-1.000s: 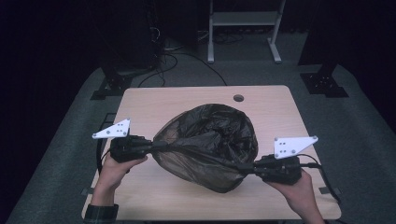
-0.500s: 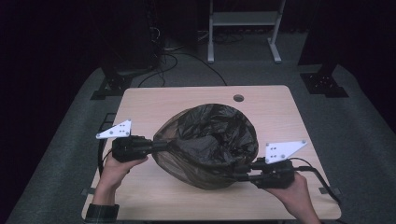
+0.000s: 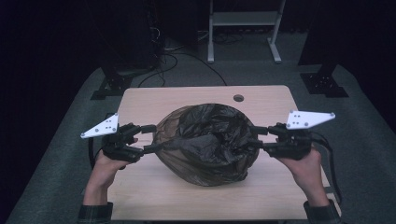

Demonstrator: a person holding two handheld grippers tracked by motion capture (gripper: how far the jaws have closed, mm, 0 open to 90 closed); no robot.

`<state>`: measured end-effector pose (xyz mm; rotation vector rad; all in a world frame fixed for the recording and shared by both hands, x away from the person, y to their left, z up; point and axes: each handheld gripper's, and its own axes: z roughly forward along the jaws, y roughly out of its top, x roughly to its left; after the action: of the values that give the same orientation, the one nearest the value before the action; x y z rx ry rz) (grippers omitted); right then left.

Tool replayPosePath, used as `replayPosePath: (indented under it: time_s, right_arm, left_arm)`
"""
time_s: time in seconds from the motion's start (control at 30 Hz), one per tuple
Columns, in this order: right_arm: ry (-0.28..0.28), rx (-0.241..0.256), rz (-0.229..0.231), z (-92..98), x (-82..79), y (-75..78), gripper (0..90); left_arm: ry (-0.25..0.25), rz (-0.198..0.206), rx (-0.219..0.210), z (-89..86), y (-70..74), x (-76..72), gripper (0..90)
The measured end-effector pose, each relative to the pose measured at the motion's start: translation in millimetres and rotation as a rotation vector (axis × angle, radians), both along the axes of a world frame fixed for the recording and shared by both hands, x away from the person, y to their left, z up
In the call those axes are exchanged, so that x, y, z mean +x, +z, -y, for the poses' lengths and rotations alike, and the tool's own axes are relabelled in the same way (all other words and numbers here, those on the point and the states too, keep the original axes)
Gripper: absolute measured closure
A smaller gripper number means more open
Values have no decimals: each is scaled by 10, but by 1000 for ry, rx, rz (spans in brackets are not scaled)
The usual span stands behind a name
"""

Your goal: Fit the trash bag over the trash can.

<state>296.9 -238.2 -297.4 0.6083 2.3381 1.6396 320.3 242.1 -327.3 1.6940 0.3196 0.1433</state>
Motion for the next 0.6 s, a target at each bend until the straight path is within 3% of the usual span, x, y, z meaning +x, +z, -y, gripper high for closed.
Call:
replayPosePath:
  time_s: [0.07,0.2,0.3,0.43,0.53,0.6]
  right_arm:
    - [-31,-5,-14,-2,134,17,466]
    - [-79,-40,-89,-35,450,-41,452]
    - [-95,-45,-115,-55,583,-111,497]
    - [-131,-54,-109,-57,680,-176,651]
    - [-153,-49,-93,-43,727,-192,750]
    - [-165,-39,-76,-25,760,-191,825]
  left_arm:
    - [7,5,25,72,1,30,256]
    - [-5,-13,68,239,-73,103,253]
    - [-20,-33,108,349,-165,149,245]
    - [-28,-54,147,421,-265,193,261]
    - [-68,-68,126,408,-303,216,383]
    - [-85,-63,130,386,-309,216,552]
